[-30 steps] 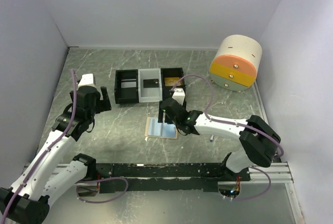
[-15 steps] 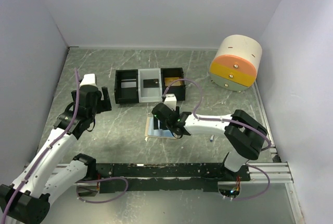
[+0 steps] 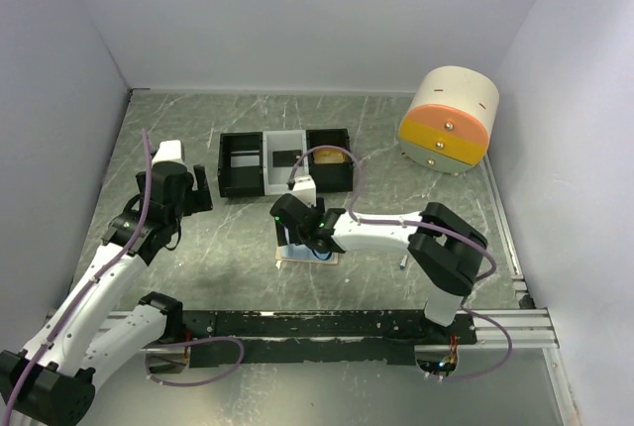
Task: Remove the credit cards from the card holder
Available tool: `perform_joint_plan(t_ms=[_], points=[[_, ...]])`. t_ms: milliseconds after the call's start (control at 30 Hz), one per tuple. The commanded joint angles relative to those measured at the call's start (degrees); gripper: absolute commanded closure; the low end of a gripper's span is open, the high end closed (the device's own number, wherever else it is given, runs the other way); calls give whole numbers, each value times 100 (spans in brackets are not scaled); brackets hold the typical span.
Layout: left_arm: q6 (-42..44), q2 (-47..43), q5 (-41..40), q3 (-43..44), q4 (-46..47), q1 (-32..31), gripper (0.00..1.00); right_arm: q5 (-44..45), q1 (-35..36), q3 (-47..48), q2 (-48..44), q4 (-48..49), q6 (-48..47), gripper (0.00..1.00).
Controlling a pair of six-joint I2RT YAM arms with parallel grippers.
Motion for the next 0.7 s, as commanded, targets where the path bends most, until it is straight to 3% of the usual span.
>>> perform_joint_plan(t_ms=[0,667], points=[[74,4,36,100,12,74,5,242,40,311,320,-451,135,26],[96,110,68,106,3,70,5,61,42,414,897,-522,-38,30]])
